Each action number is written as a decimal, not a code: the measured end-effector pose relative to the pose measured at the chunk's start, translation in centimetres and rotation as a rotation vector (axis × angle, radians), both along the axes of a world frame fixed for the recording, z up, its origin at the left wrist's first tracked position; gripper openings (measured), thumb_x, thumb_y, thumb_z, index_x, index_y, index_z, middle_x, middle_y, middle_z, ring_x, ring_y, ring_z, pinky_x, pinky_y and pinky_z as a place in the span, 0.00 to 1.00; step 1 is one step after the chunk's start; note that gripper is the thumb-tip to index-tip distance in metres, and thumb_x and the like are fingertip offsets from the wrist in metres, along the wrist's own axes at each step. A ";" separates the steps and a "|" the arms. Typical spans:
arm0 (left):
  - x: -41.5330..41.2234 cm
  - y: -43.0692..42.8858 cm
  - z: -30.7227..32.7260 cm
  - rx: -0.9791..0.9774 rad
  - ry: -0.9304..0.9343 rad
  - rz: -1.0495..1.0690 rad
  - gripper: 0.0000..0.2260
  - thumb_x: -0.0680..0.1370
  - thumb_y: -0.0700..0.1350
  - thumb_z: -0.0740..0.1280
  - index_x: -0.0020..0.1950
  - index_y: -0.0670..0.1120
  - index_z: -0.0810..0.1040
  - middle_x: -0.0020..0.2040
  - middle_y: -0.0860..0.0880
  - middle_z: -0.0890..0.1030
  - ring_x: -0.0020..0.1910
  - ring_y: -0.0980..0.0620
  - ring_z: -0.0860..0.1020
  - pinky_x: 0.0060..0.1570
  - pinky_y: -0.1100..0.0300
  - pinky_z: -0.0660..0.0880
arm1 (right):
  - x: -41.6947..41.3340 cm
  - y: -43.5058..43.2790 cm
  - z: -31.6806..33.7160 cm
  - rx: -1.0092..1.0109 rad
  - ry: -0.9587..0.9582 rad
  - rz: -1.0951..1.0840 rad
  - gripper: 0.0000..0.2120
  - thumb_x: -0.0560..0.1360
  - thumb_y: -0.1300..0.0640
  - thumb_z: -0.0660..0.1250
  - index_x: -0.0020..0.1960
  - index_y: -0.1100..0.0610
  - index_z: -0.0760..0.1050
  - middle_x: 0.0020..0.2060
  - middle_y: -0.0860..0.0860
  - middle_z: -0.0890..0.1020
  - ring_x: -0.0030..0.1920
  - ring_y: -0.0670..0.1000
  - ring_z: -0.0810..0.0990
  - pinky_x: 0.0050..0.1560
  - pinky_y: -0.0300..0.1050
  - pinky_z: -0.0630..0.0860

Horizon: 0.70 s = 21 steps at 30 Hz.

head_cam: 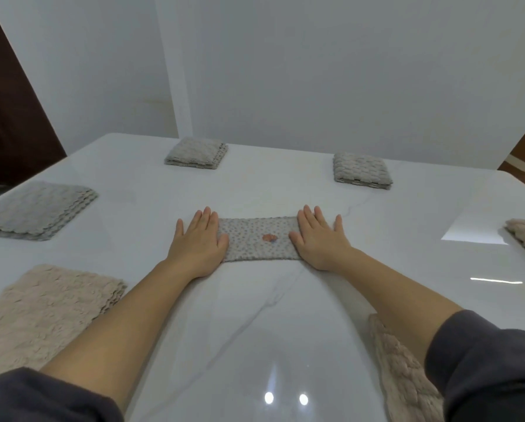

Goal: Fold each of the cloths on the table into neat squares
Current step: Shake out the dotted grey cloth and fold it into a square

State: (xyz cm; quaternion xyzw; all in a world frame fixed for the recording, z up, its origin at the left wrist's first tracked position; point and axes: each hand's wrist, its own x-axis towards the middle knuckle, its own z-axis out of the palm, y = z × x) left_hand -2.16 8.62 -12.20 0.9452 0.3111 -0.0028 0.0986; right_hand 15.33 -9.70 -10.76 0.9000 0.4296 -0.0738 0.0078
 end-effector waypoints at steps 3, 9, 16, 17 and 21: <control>-0.2 0.9 0.6 0.069 -0.069 0.007 0.28 0.82 0.58 0.48 0.79 0.45 0.53 0.78 0.47 0.58 0.76 0.48 0.56 0.72 0.44 0.54 | -0.9 0.2 1.1 0.030 -0.018 0.027 0.29 0.84 0.46 0.41 0.79 0.60 0.40 0.79 0.53 0.41 0.78 0.54 0.38 0.75 0.63 0.38; 0.9 2.2 3.2 0.089 -0.055 0.081 0.14 0.80 0.55 0.62 0.58 0.47 0.74 0.57 0.47 0.76 0.56 0.46 0.74 0.52 0.53 0.69 | -4.1 2.4 0.7 0.054 0.019 0.176 0.30 0.84 0.45 0.41 0.80 0.58 0.41 0.79 0.53 0.41 0.78 0.53 0.38 0.75 0.61 0.36; 1.0 4.6 5.1 -0.806 -0.345 0.494 0.13 0.74 0.44 0.73 0.52 0.38 0.75 0.48 0.42 0.80 0.45 0.45 0.80 0.45 0.53 0.79 | -4.0 2.8 -0.4 0.071 0.076 0.172 0.30 0.83 0.43 0.41 0.80 0.56 0.40 0.79 0.51 0.40 0.78 0.53 0.37 0.75 0.61 0.36; 0.8 4.8 5.3 -0.880 -0.382 0.514 0.12 0.75 0.43 0.72 0.55 0.39 0.75 0.50 0.42 0.81 0.46 0.45 0.80 0.45 0.53 0.79 | -4.3 3.0 -0.4 0.067 0.071 0.172 0.30 0.83 0.43 0.41 0.80 0.56 0.40 0.79 0.51 0.40 0.78 0.53 0.37 0.75 0.62 0.36; 0.2 4.8 6.8 -0.879 -0.472 0.513 0.07 0.75 0.40 0.71 0.51 0.41 0.76 0.44 0.43 0.81 0.37 0.49 0.79 0.33 0.60 0.77 | -5.8 4.4 -0.7 0.066 0.097 0.143 0.30 0.83 0.44 0.41 0.80 0.57 0.41 0.79 0.52 0.41 0.78 0.55 0.37 0.75 0.64 0.37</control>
